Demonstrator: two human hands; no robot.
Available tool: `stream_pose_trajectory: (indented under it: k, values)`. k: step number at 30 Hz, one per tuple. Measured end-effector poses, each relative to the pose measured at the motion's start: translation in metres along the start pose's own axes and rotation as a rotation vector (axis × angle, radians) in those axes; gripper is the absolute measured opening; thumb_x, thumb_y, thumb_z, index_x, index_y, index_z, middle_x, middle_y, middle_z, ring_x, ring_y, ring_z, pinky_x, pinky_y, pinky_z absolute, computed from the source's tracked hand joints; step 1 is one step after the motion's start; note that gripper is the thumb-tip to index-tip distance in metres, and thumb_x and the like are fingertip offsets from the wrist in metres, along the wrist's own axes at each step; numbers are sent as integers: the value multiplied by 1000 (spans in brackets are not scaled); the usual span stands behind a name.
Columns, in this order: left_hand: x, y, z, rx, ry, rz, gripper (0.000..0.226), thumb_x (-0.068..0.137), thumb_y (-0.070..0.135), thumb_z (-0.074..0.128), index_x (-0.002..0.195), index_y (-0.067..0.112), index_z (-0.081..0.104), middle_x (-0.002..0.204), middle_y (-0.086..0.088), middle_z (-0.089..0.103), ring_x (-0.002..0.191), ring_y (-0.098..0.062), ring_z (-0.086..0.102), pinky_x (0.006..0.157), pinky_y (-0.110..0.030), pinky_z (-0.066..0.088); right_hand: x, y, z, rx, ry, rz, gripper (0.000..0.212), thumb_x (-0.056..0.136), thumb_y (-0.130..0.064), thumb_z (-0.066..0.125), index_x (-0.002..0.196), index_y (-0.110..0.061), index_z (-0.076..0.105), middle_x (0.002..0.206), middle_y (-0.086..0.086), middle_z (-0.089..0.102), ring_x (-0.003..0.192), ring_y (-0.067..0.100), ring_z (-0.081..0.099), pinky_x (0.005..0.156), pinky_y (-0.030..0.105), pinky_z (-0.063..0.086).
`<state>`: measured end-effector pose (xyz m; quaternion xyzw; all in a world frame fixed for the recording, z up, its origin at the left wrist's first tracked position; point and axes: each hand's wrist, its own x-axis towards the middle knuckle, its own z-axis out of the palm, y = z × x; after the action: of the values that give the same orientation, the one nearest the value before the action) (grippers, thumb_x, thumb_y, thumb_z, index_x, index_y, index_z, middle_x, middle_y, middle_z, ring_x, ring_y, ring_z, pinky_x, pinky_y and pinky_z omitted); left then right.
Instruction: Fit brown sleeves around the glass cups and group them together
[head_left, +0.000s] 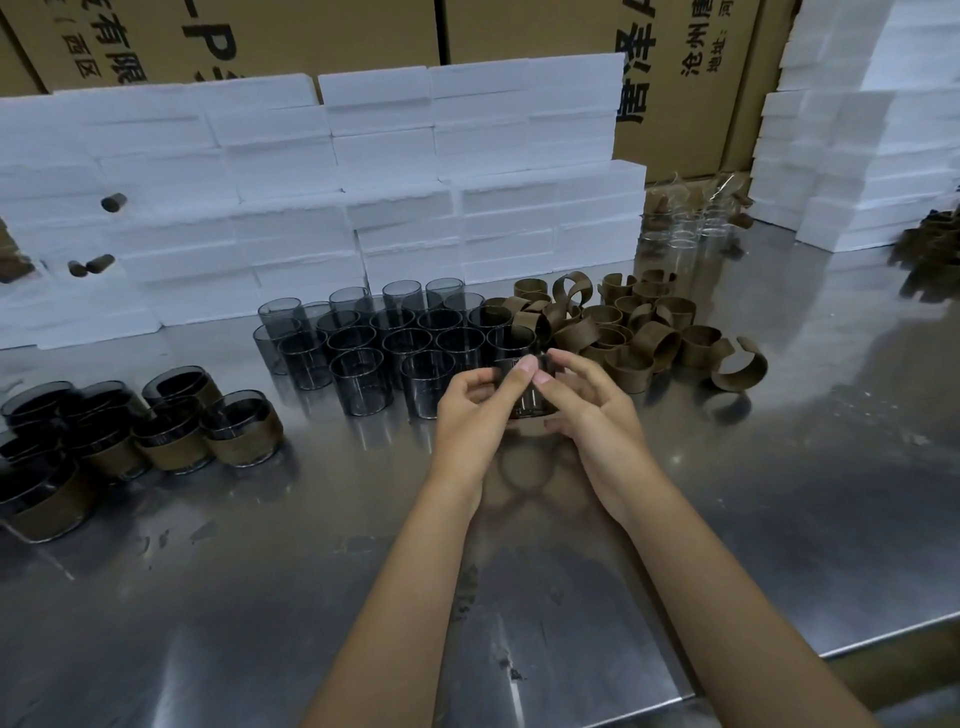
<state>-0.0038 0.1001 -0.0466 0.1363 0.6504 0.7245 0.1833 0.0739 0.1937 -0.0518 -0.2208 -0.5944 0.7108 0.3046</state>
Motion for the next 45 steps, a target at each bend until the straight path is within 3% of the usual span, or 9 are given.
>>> stream_pose_trajectory:
  k: [5, 10, 20, 24, 27, 31, 34, 39, 45]
  values:
    - [-5, 8, 0, -273, -232, -73, 40, 95, 39, 71, 114, 4, 77, 112, -18, 76, 102, -25, 75, 80, -33, 62, 2, -3, 0, 146, -95, 62, 60, 88, -48, 73, 139, -19, 61, 129, 7, 71, 114, 20, 69, 96, 36, 51]
    - [-7, 10, 2, -314, -362, -147, 51, 97, 44, 64, 131, 6, 69, 128, -18, 70, 121, -28, 68, 99, -45, 58, 1, -5, -1, 149, -220, 44, 57, 87, -62, 68, 126, -20, 71, 121, 7, 75, 117, 21, 70, 107, 40, 49]
    - [-1, 0, 0, -48, -59, 138, 15, 99, 32, 66, 105, 19, 69, 88, 0, 71, 68, 0, 66, 58, -14, 49, 6, 0, 4, 19, -122, 79, 57, 102, -63, 37, 119, -21, 72, 103, 6, 80, 93, 24, 78, 72, 30, 62]
    - [0, -1, -1, -3, -8, 196, 8, 98, 26, 69, 93, 20, 69, 103, -15, 73, 88, -17, 66, 82, -38, 58, 10, 6, 4, 31, -57, 72, 51, 106, -57, 32, 106, -23, 70, 90, -2, 81, 88, 23, 78, 78, 36, 63]
    - [-2, -1, -1, 9, -19, 182, 17, 90, 36, 79, 94, 22, 71, 101, -5, 75, 92, -17, 68, 90, -40, 58, 12, 7, 1, 79, -5, 95, 50, 109, -50, 33, 110, -16, 70, 96, 7, 80, 94, 26, 77, 87, 45, 62]
    - [-5, -1, 1, 54, -48, 189, 55, 67, 53, 89, 104, 24, 62, 107, -4, 70, 86, -5, 67, 72, -18, 55, 12, 8, -2, 128, 18, 109, 48, 111, -40, 35, 99, -14, 73, 102, 14, 79, 102, 29, 75, 95, 48, 58]
    - [-6, -1, 0, 11, -67, 151, 71, 53, 61, 88, 103, 20, 58, 107, -9, 72, 93, -14, 73, 85, -32, 61, 9, 4, -3, 121, 1, 67, 38, 108, -38, 47, 105, -13, 76, 107, 11, 79, 103, 23, 75, 83, 35, 60]
    - [-4, 2, 0, -182, -178, 51, 74, 58, 52, 90, 109, 10, 57, 87, -1, 75, 88, -15, 73, 93, -41, 60, 2, -2, -1, 44, -89, 28, 70, 76, -69, 66, 123, -17, 72, 116, 6, 76, 112, 23, 72, 93, 37, 57]
    - [-8, 4, -1, -111, -222, 10, 78, 62, 58, 90, 117, 7, 69, 113, -16, 76, 104, -34, 74, 93, -45, 59, 3, -1, -1, -35, -176, 45, 80, 76, -88, 55, 123, -25, 73, 118, 1, 77, 112, 18, 72, 106, 44, 52]
